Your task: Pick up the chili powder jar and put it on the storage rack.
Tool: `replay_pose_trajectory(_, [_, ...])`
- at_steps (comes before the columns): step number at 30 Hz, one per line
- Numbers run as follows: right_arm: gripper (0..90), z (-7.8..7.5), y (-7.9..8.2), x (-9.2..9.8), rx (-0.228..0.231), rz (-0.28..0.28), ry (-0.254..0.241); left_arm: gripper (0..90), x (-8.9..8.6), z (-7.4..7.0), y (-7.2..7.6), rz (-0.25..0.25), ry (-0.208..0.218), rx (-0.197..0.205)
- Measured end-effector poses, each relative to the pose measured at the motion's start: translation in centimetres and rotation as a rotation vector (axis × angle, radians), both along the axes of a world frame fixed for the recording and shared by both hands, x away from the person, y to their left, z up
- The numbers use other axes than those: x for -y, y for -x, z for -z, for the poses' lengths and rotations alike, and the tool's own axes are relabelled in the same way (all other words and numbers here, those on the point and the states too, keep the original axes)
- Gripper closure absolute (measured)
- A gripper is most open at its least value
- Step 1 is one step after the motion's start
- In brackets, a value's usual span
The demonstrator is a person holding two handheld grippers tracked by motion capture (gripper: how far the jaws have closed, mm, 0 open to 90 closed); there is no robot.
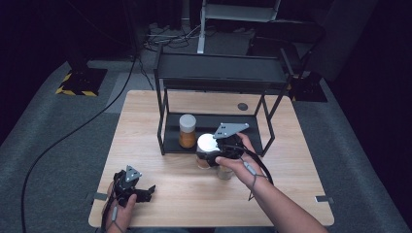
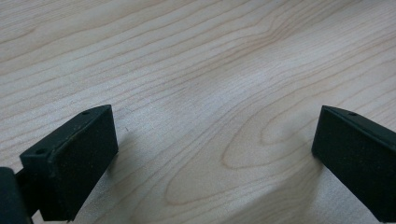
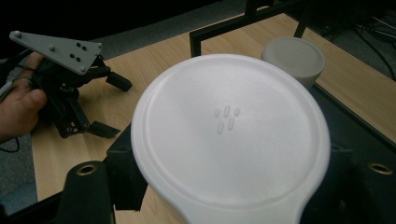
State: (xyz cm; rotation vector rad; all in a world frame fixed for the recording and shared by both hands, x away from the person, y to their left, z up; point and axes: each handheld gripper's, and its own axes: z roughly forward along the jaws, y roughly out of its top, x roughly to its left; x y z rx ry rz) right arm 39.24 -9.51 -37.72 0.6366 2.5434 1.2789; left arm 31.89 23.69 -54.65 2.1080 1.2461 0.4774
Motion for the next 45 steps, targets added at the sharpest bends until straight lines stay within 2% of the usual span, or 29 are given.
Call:
replay_pose_trajectory(15, [30.9, -0.2, -2.3, -0.8, -0.003, 0.022, 0.019, 0.0, 0.0, 0.0, 0.0, 0.0, 0.0, 0.0])
replay_pose_trajectory(30, [30.9, 0.5, -5.4, -0.5, -0.011, 0.055, 0.008, 0.0, 0.0, 0.0, 0.0, -0.001, -0.001, 0.0])
replay_pose_trajectory(38, [30.9, 1.4, -7.3, -0.6, -0.018, 0.074, 0.029, 0.0, 0.0, 0.0, 0.0, -0.002, 0.0, -0.001])
replay_pose_trajectory(45, [30.9, 2.0, -8.8, -0.5, -0.02, 0.086, 0.028, 0.0, 0.0, 0.0, 0.0, -0.003, 0.0, 0.0])
